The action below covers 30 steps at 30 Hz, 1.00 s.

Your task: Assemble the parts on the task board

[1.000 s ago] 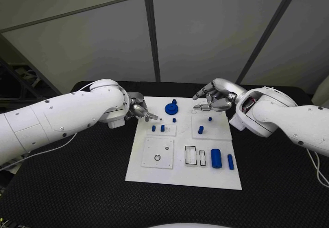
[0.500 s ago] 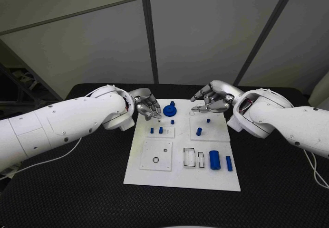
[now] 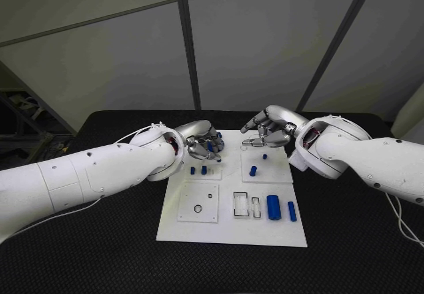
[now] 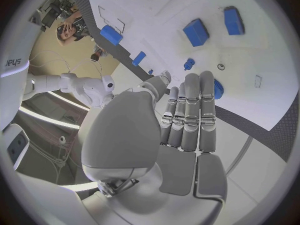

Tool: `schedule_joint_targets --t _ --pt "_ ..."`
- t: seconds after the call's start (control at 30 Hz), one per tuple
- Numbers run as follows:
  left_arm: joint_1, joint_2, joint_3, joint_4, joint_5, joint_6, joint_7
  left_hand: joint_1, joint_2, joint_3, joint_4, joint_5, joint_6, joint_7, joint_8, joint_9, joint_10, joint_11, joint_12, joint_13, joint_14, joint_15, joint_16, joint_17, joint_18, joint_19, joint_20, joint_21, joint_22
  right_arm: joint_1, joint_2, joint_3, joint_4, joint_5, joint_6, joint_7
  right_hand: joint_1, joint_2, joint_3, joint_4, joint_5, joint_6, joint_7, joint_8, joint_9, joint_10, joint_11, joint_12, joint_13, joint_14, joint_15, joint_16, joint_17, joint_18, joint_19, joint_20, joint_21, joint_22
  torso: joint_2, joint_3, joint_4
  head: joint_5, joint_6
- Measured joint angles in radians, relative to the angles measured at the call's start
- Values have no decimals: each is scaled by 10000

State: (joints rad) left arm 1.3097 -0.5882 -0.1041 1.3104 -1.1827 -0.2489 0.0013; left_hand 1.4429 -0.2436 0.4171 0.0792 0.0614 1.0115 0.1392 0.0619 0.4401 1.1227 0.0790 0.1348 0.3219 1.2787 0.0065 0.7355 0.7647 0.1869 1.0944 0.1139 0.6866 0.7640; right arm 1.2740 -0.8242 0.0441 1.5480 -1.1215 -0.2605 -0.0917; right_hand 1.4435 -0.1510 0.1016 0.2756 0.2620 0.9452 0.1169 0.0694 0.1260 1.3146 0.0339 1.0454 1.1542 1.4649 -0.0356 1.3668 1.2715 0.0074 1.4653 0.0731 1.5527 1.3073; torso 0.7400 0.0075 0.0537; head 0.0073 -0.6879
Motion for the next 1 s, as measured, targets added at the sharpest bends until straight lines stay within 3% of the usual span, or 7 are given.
schedule_joint_targets --t 0.07,0.2,0.23,0.3,0.53,0.83,1.0 --pt "-11 119 -46 -90 -402 18 20 -47 29 -19 19 0 40 -40 0 -201 24 17 0 -221 526 -39 1313 970 1 380 -40 475 360 0 11 0 5 0 0 0 0 0 0 0 0 0 0 0 0 0 0 0 0 0 0 0 0 0 0 0 0 0 0 4 0 -11 -1" --pt "-14 307 -81 -261 -1063 112 -6 -101 83 -19 20 0 126 -55 0 -601 72 -3 8 -674 1254 -106 3340 2501 -25 1508 -117 2557 2201 0 21 0 15 0 0 0 0 0 0 0 0 0 0 0 0 0 0 0 0 0 0 1 0 0 0 0 0 0 0 6 0 -25 -1" --pt "-15 344 -84 -296 -1187 144 -27 -105 79 -19 20 0 162 -91 0 -674 72 -3 48 -755 1341 -119 3588 2681 -622 1672 -129 2903 2510 0 22 0 16 0 0 0 0 0 0 0 0 0 0 0 1 0 0 0 0 0 0 1 0 0 0 0 0 0 0 5 0 -29 -1" --pt "-15 428 -90 -380 -1460 238 -96 -139 44 -19 20 0 160 -90 0 -805 72 -3 64 -907 1519 -159 3970 2956 -629 1979 -167 3498 3047 0 24 0 19 0 0 -1 0 0 0 0 0 0 0 0 0 0 0 0 1 0 0 1 0 0 0 0 0 0 0 5 0 -37 -2" --pt "-19 676 -102 -621 -2058 549 -389 -138 44 -19 20 -50 108 -142 0 -1148 -98 -87 64 -1288 1831 -297 4531 3306 -627 2550 -313 4613 4060 0 28 0 25 0 -3 -2 0 0 0 0 -1 0 0 0 -8 1 0 0 1 0 0 2 1 0 0 0 0 0 -4 6 4 -56 -15" --pt "-19 823 -103 -842 -2422 731 -688 -138 43 -19 19 -50 105 -145 0 -1299 -114 -70 66 -1461 1831 -297 4575 3317 -641 2688 -350 4921 4368 0 29 0 29 0 -5 -3 0 0 0 0 -4 0 0 0 -8 1 0 0 2 0 0 2 1 0 0 0 0 0 -11 10 10 -80 -19" --pt "-20 925 -103 -906 -2507 832 -765 -57 204 109 -21 -27 105 -145 54 -1366 -113 -70 173 -1535 1831 -297 4615 3309 -637 2745 -336 5049 4489 0 30 0 30 0 -6 -3 0 0 0 0 -5 0 0 0 -7 1 0 0 2 0 0 2 2 0 0 0 0 0 -11 11 16 -88 -23"
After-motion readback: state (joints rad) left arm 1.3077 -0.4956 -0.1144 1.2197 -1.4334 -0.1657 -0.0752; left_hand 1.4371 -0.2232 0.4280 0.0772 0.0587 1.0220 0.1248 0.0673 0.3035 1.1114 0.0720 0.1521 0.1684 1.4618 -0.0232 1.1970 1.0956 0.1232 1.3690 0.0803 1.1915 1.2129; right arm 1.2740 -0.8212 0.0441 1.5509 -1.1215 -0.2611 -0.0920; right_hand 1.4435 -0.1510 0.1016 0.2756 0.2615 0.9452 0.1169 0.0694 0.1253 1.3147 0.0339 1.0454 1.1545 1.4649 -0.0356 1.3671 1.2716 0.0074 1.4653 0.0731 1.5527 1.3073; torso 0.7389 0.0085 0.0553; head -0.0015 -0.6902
